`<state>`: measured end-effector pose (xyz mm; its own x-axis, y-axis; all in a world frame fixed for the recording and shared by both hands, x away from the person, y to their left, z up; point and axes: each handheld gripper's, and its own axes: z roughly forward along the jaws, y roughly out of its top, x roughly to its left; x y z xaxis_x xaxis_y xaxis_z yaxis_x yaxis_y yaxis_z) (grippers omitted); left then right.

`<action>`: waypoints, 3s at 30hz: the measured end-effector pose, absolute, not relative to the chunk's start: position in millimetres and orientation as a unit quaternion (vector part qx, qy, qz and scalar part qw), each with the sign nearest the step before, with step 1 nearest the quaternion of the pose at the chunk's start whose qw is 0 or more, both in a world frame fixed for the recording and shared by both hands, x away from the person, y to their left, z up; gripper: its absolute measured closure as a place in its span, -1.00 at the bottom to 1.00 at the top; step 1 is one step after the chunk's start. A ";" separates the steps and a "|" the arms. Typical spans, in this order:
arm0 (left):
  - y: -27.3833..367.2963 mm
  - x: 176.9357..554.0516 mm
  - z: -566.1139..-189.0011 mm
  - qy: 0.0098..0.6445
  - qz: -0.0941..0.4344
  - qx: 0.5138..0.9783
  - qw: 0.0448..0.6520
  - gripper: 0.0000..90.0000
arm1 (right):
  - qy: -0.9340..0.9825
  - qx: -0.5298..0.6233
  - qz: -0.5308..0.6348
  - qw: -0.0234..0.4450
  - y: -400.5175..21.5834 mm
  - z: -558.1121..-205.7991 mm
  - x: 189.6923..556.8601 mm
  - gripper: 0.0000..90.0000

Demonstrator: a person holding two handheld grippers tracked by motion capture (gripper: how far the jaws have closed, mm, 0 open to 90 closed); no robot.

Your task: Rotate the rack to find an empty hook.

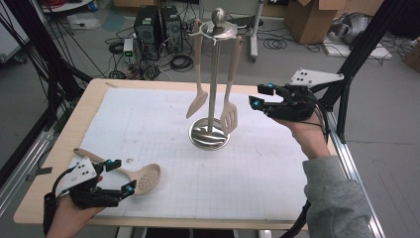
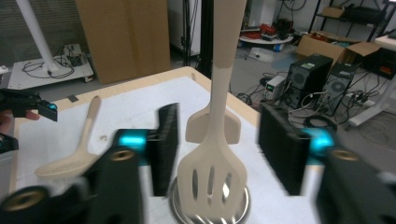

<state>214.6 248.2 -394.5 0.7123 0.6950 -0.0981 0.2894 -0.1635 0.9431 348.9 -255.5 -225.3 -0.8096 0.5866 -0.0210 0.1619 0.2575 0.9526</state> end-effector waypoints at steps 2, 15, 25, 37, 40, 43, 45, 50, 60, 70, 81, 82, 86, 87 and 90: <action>249.4 214.2 -394.8 0.333 0.184 0.740 0.554 -0.70 | 0.770 0.245 0.555 0.197 -256.1 -220.1 349.5 0.45; 253.0 211.8 -394.8 0.336 0.182 0.737 0.557 -0.70 | 0.768 0.240 0.558 0.203 -253.7 -184.4 354.9 1.00; 253.0 213.1 -397.7 0.336 0.176 0.740 0.556 -0.70 | 0.758 0.233 0.577 0.195 -250.4 -167.9 375.4 1.00; 257.7 214.0 -399.1 0.343 0.175 0.736 0.557 -0.70 | 0.758 0.225 0.578 0.202 -246.6 -150.5 398.4 1.00; 259.9 213.5 -398.1 0.343 0.174 0.735 0.558 -0.70 | 0.756 0.228 0.579 0.203 -245.5 -147.0 404.7 1.00; 263.3 212.5 -396.4 0.344 0.176 0.734 0.559 -0.70 | 0.758 0.223 0.579 0.201 -244.5 -144.5 412.1 1.00; 265.3 212.1 -395.5 0.345 0.179 0.731 0.561 -0.70 | 0.760 0.216 0.579 0.201 -243.5 -143.1 416.4 1.00; 269.9 211.3 -392.7 0.347 0.184 0.727 0.563 -0.70 | 0.761 0.216 0.580 0.194 -244.4 -137.5 428.0 1.00; 277.0 210.1 -390.9 0.353 0.190 0.721 0.566 -0.70 | 0.764 0.212 0.575 0.203 -242.2 -130.4 442.8 1.00; 277.7 210.0 -392.5 0.356 0.188 0.722 0.563 -0.70 | 0.761 0.212 0.573 0.218 -233.8 -132.5 451.4 1.00; 279.0 210.5 -394.1 0.359 0.186 0.722 0.562 -0.70 | 0.755 0.222 0.575 0.225 -231.3 -133.1 461.0 1.00; 279.2 210.7 -394.2 0.359 0.186 0.722 0.562 -0.70 | 0.754 0.223 0.576 0.223 -231.0 -133.0 461.6 1.00; 280.0 211.0 -395.4 0.361 0.185 0.722 0.561 -0.70 | 0.754 0.219 0.578 0.221 -228.8 -132.8 465.1 1.00; 279.9 211.0 -395.8 0.362 0.185 0.722 0.560 -0.70 | 0.754 0.218 0.580 0.221 -228.6 -133.4 466.3 1.00; 280.0 211.1 -396.7 0.363 0.183 0.722 0.561 -0.70 | 0.755 0.215 0.579 0.217 -228.8 -134.7 468.2 1.00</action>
<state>211.1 280.0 -396.7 0.6699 0.7286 -0.1424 0.3183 -0.1086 0.9418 468.2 -228.8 -134.7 -0.8128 0.5772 -0.0786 0.0737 0.2357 0.9690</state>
